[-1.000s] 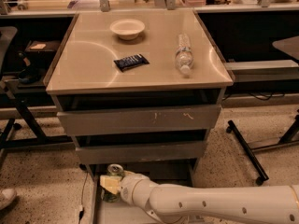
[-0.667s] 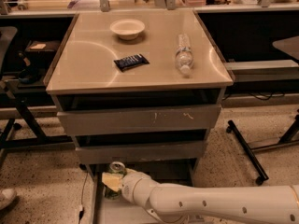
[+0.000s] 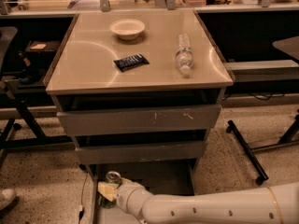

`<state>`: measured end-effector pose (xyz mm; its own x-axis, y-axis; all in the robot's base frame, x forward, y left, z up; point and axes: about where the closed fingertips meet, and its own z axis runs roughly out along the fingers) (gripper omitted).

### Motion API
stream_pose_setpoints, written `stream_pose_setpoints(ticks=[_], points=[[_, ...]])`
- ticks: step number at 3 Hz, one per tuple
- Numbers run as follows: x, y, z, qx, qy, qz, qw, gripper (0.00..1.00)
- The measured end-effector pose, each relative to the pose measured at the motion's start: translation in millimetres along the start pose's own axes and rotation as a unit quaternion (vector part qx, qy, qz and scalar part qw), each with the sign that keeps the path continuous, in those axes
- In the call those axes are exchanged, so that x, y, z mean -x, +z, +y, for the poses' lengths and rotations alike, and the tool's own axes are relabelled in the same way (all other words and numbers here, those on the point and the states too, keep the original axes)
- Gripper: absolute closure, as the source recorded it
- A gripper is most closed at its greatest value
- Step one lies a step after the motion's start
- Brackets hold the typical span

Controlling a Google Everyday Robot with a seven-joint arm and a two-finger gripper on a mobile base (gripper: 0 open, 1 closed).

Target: Place green can into bottom drawer

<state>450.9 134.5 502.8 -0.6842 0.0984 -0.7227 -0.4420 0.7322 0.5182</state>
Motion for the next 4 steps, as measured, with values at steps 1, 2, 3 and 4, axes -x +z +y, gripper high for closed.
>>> stream_pose_setpoints(ticks=[1, 2, 3, 4], points=[[-33, 19, -35, -0.043, 0.034, -0.026, 0.9981, 1.00], [-55, 32, -65, -0.076, 0.059, -0.041, 0.9946, 1.00], [-60, 33, -66, -0.077, 0.063, -0.041, 0.9942, 1.00], [-71, 44, -75, -0.083, 0.080, -0.048, 0.9921, 1.00]])
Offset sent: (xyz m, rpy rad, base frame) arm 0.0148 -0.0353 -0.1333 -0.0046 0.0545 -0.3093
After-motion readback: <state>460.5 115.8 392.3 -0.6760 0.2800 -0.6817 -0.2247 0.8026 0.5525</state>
